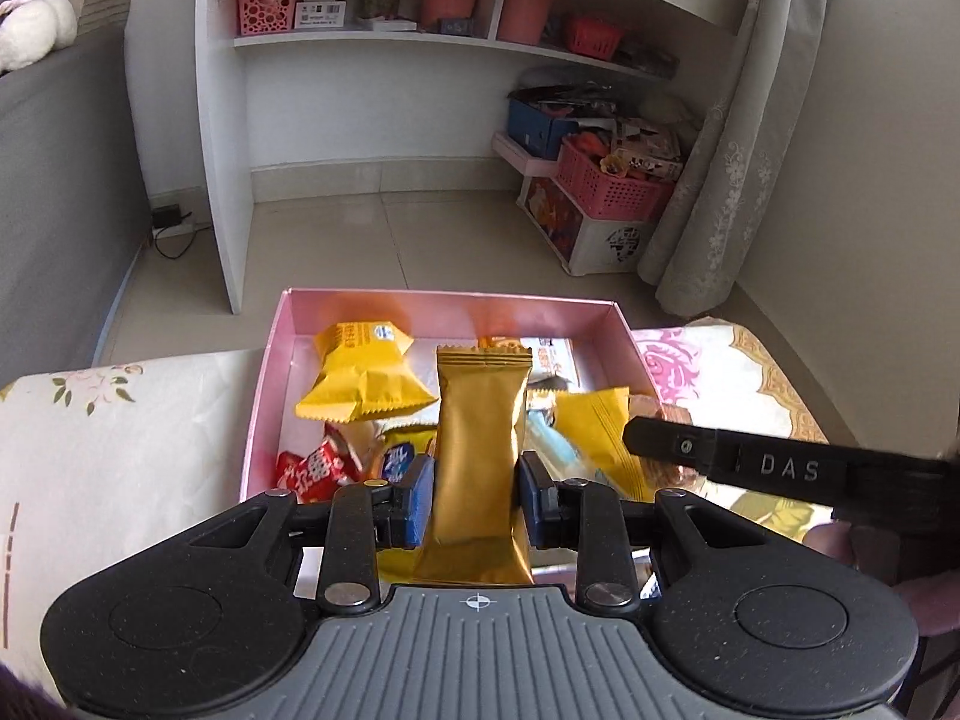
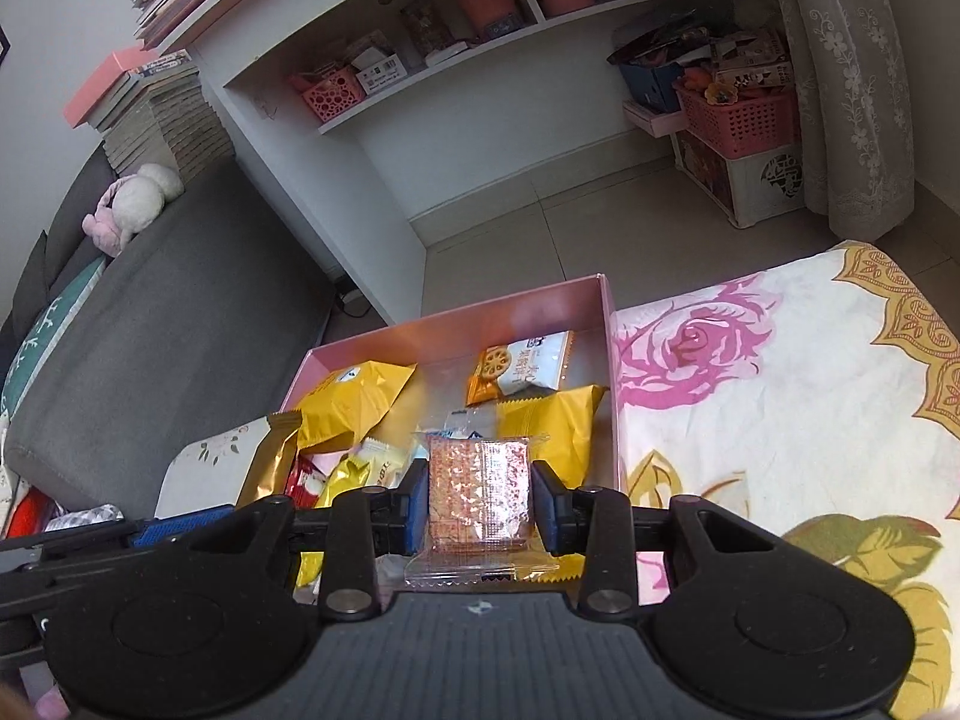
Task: Organize snacks
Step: 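Carry the gold bar and wafer packet over the pink box and open both tools, then withdraw both tools, moving the left tool to the pink packet and the right tool to the white packet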
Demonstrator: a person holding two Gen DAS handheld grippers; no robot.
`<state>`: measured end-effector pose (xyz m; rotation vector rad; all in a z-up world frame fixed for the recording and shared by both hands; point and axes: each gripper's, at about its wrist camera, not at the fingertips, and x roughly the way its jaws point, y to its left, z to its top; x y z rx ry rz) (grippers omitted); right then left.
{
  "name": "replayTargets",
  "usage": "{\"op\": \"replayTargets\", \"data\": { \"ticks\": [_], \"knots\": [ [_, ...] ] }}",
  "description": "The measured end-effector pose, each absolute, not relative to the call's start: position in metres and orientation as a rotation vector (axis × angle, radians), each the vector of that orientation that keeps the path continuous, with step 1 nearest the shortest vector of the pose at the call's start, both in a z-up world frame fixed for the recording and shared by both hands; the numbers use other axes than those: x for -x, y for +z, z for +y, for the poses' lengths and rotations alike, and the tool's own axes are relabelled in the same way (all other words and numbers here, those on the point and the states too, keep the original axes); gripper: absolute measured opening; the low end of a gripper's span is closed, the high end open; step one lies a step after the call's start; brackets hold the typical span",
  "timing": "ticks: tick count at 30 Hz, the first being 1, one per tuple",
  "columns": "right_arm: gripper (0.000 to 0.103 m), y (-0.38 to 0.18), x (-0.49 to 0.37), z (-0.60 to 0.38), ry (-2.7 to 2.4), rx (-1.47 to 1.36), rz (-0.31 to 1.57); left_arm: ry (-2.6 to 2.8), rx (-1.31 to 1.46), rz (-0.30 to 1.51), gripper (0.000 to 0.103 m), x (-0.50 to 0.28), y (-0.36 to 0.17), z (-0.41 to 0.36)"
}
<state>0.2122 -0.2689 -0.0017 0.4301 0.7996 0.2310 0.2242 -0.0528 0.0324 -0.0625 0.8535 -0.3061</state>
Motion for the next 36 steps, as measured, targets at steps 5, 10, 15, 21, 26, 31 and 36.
{"op": "replayTargets", "data": {
  "ticks": [5,10,15,21,26,31,36],
  "knots": [
    [0.028,-0.010,-0.224,-0.270,0.228,-0.455,0.789,-0.293,0.069,0.860,0.027,-0.252,0.023,-0.069],
    [0.028,-0.016,-0.231,-0.272,0.228,-0.483,0.779,-0.254,0.058,0.866,0.028,-0.269,0.012,-0.078],
    [0.032,-0.017,-0.233,-0.277,0.226,-0.527,0.753,-0.222,0.064,0.851,0.028,-0.276,0.004,-0.082],
    [0.043,-0.015,-0.232,-0.278,0.205,-0.505,0.747,-0.197,0.096,0.851,0.037,-0.275,0.001,-0.079],
    [0.052,-0.011,-0.226,-0.282,0.195,-0.508,0.748,-0.218,0.085,0.836,0.050,-0.264,0.008,-0.077],
    [0.072,-0.001,-0.213,-0.283,0.185,-0.503,0.750,-0.240,0.082,0.834,0.066,-0.245,0.015,-0.072],
    [0.085,0.015,-0.198,-0.282,0.177,-0.461,0.750,-0.252,0.092,0.844,0.082,-0.221,0.021,-0.063]
  ]
}}
